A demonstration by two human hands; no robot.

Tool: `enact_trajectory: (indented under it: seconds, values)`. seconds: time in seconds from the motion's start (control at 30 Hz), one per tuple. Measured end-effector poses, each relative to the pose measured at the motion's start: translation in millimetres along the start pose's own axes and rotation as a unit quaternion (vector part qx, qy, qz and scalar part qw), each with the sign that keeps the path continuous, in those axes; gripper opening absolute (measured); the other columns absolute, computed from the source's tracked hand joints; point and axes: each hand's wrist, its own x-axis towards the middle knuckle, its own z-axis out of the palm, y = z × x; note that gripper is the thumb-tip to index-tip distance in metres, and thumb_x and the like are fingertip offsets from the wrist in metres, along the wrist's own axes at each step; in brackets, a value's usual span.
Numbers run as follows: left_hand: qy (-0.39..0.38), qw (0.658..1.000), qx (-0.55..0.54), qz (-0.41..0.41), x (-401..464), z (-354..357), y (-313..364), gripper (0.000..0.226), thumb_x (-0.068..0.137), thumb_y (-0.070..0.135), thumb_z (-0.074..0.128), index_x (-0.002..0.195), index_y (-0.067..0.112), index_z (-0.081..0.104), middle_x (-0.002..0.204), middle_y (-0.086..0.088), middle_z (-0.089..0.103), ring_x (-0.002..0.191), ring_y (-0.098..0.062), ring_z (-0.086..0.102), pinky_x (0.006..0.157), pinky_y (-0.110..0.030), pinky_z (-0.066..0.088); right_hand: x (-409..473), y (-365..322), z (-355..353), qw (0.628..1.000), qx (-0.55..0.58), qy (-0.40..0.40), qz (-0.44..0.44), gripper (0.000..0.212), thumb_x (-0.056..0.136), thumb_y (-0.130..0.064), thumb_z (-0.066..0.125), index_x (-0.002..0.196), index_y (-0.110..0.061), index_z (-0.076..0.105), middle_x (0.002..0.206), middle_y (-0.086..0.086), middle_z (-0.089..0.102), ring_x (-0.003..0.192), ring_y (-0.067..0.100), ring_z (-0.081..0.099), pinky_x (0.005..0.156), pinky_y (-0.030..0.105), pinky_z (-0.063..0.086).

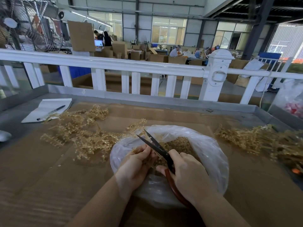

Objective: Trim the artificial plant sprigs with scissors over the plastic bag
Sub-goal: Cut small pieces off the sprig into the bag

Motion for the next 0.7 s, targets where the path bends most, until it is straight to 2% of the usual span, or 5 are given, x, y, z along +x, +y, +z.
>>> enact_trajectory:
  seconds: [0.17,0.27,0.5,0.63,0.7]
  values:
    - [-0.039,0.999,0.013,0.000,1.8,-2.3,0.2,0.004,0.077,0.006,0.058,0.074,0.004,0.059,0.060,-0.007,0.058,0.054,-0.013,0.059,0.065,-0.027,0.055,4.2,-2.0,0.5,1.000,0.018,-0.015,-0.006,0.047,0.088,-0.067,0.029,0.100,-0.027,0.050,0.077,-0.011,0.056,0.066,0.002,0.049,0.058,0.011,0.034]
    - [-0.048,0.999,0.015,-0.008,3.7,-5.9,0.4,0.003,0.076,0.006,0.059,0.073,0.005,0.061,0.063,-0.008,0.058,0.055,-0.014,0.060,0.062,-0.026,0.057,5.1,-1.4,1.1,0.999,0.025,-0.023,-0.005,0.038,0.091,-0.062,0.036,0.100,-0.027,0.049,0.078,-0.011,0.058,0.066,0.002,0.051,0.059,0.011,0.037]
    - [-0.045,0.999,0.028,-0.007,4.4,-6.1,-0.3,0.007,0.073,0.006,0.061,0.067,0.006,0.064,0.063,-0.009,0.058,0.056,-0.015,0.060,0.061,-0.027,0.057,5.6,0.3,1.2,1.000,0.023,-0.021,0.000,0.038,0.090,-0.062,0.035,0.100,-0.028,0.050,0.077,-0.011,0.061,0.066,0.001,0.056,0.056,0.010,0.041]
    - [-0.048,0.998,0.037,-0.014,3.3,-4.5,-0.2,0.003,0.075,0.007,0.060,0.074,0.004,0.059,0.064,-0.010,0.057,0.059,-0.017,0.059,0.057,-0.028,0.055,7.0,0.5,2.4,1.000,0.026,-0.016,0.005,0.043,0.091,-0.062,0.031,0.105,-0.027,0.051,0.082,-0.009,0.066,0.073,0.005,0.063,0.065,0.016,0.050]
    - [-0.052,0.998,0.038,-0.024,1.7,-3.2,0.3,0.003,0.076,0.007,0.059,0.075,0.004,0.058,0.064,-0.011,0.057,0.059,-0.019,0.059,0.055,-0.029,0.055,8.2,-2.2,0.5,0.999,0.040,-0.010,0.014,0.056,0.085,-0.069,0.020,0.103,-0.027,0.053,0.080,-0.008,0.066,0.072,0.005,0.064,0.064,0.015,0.050]
